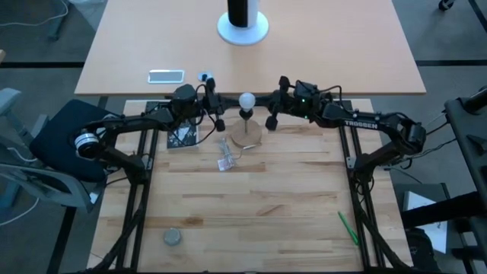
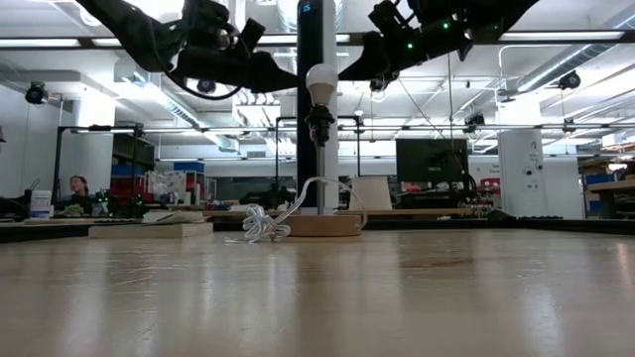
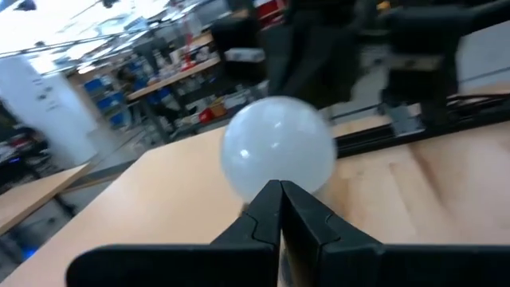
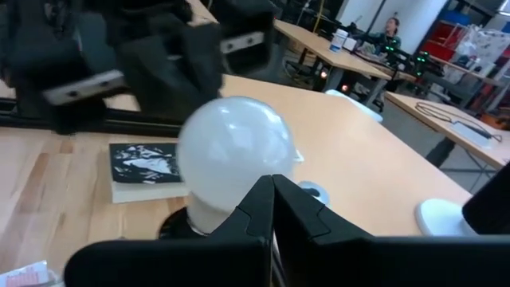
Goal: Screw lightbulb
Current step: Remove the lightbulb from the lamp
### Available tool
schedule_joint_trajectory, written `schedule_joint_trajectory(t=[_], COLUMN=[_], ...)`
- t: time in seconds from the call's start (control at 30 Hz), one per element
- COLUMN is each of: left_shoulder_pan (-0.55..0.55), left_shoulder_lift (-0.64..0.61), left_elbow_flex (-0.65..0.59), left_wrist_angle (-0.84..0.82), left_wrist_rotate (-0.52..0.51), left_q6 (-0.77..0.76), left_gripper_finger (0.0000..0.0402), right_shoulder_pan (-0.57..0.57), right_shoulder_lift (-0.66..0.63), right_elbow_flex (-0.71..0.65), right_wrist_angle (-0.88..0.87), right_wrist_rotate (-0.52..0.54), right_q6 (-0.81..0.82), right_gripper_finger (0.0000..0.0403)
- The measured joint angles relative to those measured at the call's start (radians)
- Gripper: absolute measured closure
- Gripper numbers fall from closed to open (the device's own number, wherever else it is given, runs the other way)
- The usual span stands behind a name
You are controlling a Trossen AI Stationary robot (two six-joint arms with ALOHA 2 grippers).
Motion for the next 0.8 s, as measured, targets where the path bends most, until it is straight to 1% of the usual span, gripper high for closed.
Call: schedule_joint_trajectory(t=[0.13, 0.47, 0.6, 0.7, 0.8], left_shoulder_pan=[-0.001, -0.003, -0.002, -0.001, -0.001], left_shoulder_lift=[-0.007, -0.042, -0.044, -0.046, -0.046], left_elbow_flex=[0.000, 0.000, 0.000, 0.000, 0.000], left_wrist_angle=[0.000, 0.007, -0.004, -0.031, -0.073], left_wrist_rotate=[0.061, 0.052, 0.002, -0.030, -0.061], left_q6=[-0.011, -0.011, -0.002, 0.012, 0.016], left_gripper_finger=[0.0401, 0.0401, 0.0401, 0.0401, 0.0401], right_shoulder_pan=[0.000, 0.003, 0.002, 0.002, -0.003], right_shoulder_lift=[0.001, -0.016, -0.022, -0.023, -0.023], right_elbow_flex=[0.000, -0.002, -0.002, -0.002, -0.002], right_wrist_angle=[0.002, -0.002, -0.005, -0.043, -0.102], right_wrist_rotate=[0.012, 0.028, 0.031, 0.038, 0.077], right_q6=[0.000, -0.001, -0.001, -0.005, -0.014], right_gripper_finger=[0.0403, 0.0403, 0.0403, 0.0403, 0.0403])
